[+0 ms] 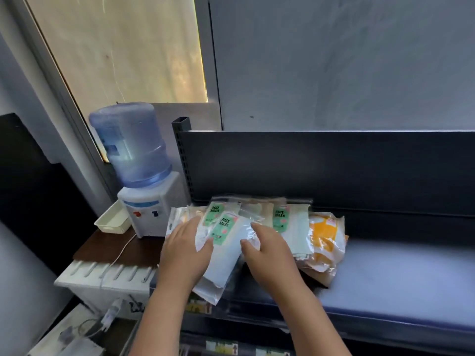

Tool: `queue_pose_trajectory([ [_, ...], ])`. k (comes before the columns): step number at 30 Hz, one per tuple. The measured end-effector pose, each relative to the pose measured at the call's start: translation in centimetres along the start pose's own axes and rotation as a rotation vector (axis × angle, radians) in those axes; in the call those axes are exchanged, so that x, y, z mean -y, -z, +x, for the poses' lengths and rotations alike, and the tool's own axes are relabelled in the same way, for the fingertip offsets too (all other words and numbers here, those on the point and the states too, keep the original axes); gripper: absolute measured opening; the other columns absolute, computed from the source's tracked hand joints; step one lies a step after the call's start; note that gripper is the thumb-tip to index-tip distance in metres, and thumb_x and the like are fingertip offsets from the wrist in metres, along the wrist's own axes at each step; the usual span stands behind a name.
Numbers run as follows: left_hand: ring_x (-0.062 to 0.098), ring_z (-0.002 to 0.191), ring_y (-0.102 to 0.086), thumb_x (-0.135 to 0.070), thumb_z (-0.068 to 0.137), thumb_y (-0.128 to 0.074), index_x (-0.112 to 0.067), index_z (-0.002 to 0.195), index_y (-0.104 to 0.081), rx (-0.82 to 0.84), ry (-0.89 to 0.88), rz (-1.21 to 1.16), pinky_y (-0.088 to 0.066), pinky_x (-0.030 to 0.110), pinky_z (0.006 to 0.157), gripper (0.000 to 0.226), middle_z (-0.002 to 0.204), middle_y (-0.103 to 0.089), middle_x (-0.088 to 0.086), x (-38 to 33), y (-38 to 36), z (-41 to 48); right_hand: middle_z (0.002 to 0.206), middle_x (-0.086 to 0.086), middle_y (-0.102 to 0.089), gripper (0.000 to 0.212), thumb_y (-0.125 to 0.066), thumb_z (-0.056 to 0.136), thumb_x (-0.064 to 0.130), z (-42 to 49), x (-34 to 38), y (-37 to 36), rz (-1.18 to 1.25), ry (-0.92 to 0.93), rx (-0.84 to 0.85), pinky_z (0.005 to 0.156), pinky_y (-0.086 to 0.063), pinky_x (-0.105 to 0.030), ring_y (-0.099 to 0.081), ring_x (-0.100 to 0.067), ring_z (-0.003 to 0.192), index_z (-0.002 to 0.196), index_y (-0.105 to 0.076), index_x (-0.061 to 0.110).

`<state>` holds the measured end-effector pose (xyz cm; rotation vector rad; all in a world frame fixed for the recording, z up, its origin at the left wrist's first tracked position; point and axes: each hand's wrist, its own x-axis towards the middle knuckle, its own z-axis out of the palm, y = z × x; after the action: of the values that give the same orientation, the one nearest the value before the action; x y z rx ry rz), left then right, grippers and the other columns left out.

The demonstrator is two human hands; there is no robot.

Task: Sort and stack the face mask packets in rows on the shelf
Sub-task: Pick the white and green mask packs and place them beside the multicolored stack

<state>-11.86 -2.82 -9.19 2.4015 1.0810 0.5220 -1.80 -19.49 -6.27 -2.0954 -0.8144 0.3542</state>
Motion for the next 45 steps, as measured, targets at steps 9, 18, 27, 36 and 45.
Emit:
queue_pose_trajectory([
  [9,0.031,0.123,-0.057,-0.056,0.093,-0.053,-0.040,0.147,-0.047,0.209,0.094,-0.076,-0.051,0.040,0.099,0.057,0.141,-0.058,0.006,3.0,0.5,0.5,0.117,-0.010,-0.066,0.068,-0.054,0.090,0.035,0.4,2.0,-4.7,0.070,-0.353,-0.077,0.071,-0.049,-0.036,-0.066,-0.026,0.098,0.153,-0.035,0.020],
  [18,0.033,0.121,-0.053,-0.045,0.100,-0.050,-0.040,0.130,-0.064,0.229,-0.010,0.035,-0.043,0.039,0.103,0.033,0.110,-0.054,0.001,2.2,1.5,0.7,0.135,-0.012,-0.055,0.066,-0.061,0.086,0.032,0.6,3.5,-5.9,0.154,-0.522,-0.250,0.085,-0.051,-0.040,-0.059,-0.035,0.112,0.145,-0.040,0.013],
  [27,0.022,0.109,-0.063,-0.020,0.099,-0.051,-0.031,0.126,-0.067,0.233,-0.053,-0.137,-0.055,0.037,0.091,0.033,0.129,-0.067,-0.004,2.5,0.2,1.9,0.077,-0.009,-0.065,0.016,-0.065,0.078,-0.002,0.9,0.8,-5.5,0.567,-0.530,-0.366,0.058,-0.045,-0.040,-0.055,-0.024,0.064,0.093,-0.067,0.000],
  [36,0.026,0.098,-0.064,-0.060,0.081,-0.075,-0.022,0.104,-0.050,0.144,0.054,-0.039,-0.059,0.041,0.080,0.051,0.101,-0.062,-0.007,0.6,-0.8,3.2,0.098,-0.011,-0.077,0.021,-0.059,0.099,0.010,1.1,-1.5,0.0,0.877,-0.425,-0.532,0.058,-0.061,-0.042,-0.076,-0.034,0.085,0.114,-0.066,0.023],
  [45,0.026,0.081,-0.065,-0.023,0.090,-0.078,-0.014,0.093,-0.067,-0.012,0.235,-0.712,-0.054,0.038,0.066,0.014,0.088,-0.069,0.006,0.8,-0.8,3.0,0.100,-0.015,-0.078,0.020,-0.066,0.098,0.019,0.3,-3.5,2.4,1.098,-0.510,-0.510,0.055,-0.062,-0.036,-0.075,-0.031,0.084,0.111,-0.073,0.005],
])
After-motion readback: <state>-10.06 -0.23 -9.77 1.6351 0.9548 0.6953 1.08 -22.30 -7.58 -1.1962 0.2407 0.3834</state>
